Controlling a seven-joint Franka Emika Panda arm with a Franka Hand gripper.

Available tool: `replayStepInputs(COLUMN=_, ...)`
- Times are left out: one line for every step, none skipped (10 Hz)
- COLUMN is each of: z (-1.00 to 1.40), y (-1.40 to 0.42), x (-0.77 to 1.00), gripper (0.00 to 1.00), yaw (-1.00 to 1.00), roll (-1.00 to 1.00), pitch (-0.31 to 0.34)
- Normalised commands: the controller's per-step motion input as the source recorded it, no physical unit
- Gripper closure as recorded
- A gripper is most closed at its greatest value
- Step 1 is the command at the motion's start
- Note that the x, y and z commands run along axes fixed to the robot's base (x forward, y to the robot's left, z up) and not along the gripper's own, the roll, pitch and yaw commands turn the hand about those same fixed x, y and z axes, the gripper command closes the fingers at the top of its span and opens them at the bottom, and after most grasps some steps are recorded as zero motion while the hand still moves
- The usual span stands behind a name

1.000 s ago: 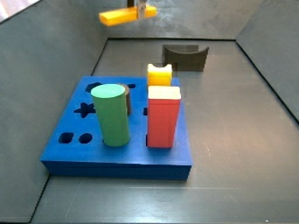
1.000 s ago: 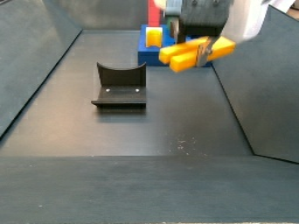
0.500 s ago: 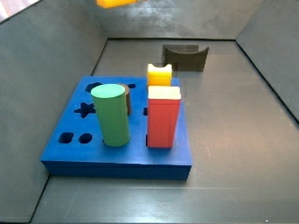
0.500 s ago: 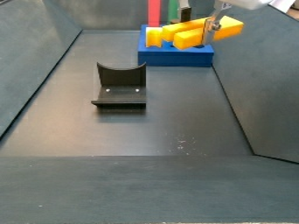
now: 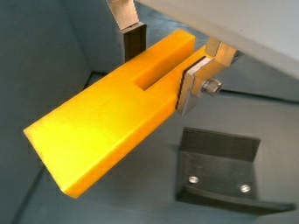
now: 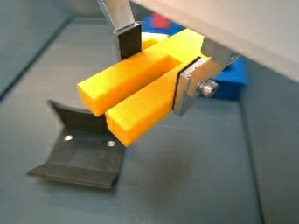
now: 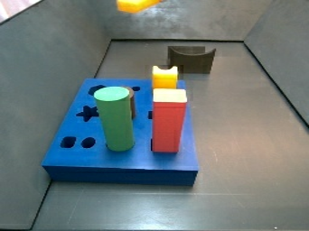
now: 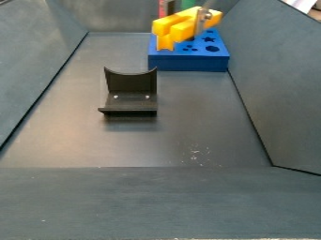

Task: Pick up the double-square object. Move up. Place the double-square object on the fixture. Regrasp the double-square object. Move to above the board. Insert the double-square object.
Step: Place the double-square object on the fixture.

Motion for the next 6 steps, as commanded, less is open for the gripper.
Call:
replayStepInputs(z=0.0, y=-0.17, x=1.0, gripper=1.0, yaw=1.0, roll=0.04, pitch=-0.025)
replayStepInputs(z=-0.01, y=-0.15, x=1.0, gripper=1.0, yaw=1.0, roll=0.04, pitch=-0.018)
replayStepInputs(z=-0.01, y=-0.12, x=1.0, gripper=1.0, yaw=1.0, roll=0.04, pitch=-0.008)
replayStepInputs(z=-0.01, y=-0.11, x=1.0, gripper=1.0, yaw=1.0, roll=0.04, pitch=-0.003)
replayStepInputs(z=-0.02, y=-0.08, x=1.0, gripper=1.0, yaw=1.0, roll=0.04, pitch=0.014)
replayStepInputs(z=-0.02, y=-0.07, x=0.96, gripper=1.0, yaw=1.0, roll=0.04, pitch=0.032)
